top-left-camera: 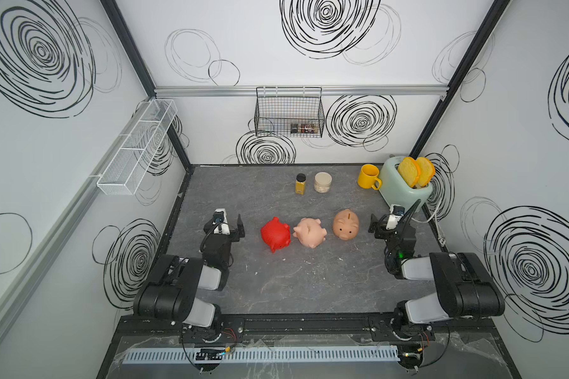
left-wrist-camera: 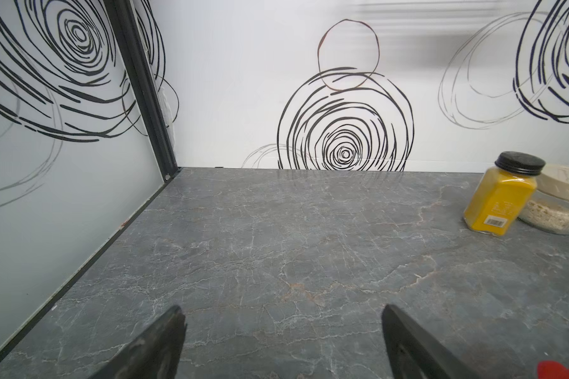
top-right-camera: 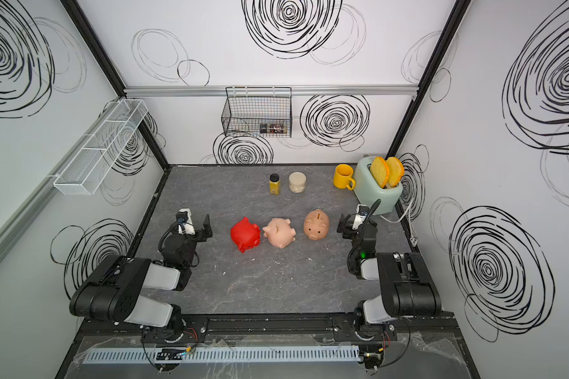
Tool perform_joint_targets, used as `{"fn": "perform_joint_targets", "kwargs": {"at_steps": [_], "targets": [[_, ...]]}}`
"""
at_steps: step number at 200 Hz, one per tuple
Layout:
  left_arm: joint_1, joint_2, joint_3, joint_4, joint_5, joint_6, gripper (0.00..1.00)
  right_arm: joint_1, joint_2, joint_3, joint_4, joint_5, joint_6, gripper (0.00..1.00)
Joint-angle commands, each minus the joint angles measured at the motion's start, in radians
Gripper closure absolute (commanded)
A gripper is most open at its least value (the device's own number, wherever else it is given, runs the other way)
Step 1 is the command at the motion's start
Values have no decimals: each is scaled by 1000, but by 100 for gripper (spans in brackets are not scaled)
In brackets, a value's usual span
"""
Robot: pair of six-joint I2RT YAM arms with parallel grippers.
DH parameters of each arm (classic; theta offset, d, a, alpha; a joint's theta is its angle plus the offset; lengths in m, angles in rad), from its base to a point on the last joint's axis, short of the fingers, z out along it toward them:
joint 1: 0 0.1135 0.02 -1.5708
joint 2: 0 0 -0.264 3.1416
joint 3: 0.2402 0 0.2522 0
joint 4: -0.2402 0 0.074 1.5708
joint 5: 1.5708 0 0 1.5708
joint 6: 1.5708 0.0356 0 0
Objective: Open piggy banks
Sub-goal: Move the piggy bank to the center of the board.
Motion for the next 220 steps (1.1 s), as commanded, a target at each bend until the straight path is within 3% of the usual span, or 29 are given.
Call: {"fn": "perform_joint_targets", "kwargs": {"at_steps": [1,148,189,220], "targets": [[9,6,22,75,14,7,4,-3,10,16,46,-1,-7,3],[45,4,-6,124,146,6,4,3,-2,10,45,-4,-16,3],[22,-66,-45,139,95,15,4,13,-87,26,-53,-18,-31,3],[-36,-250,-15,-65,-47,40,4,15,-241,37,-162,-66,-54,3]]}}
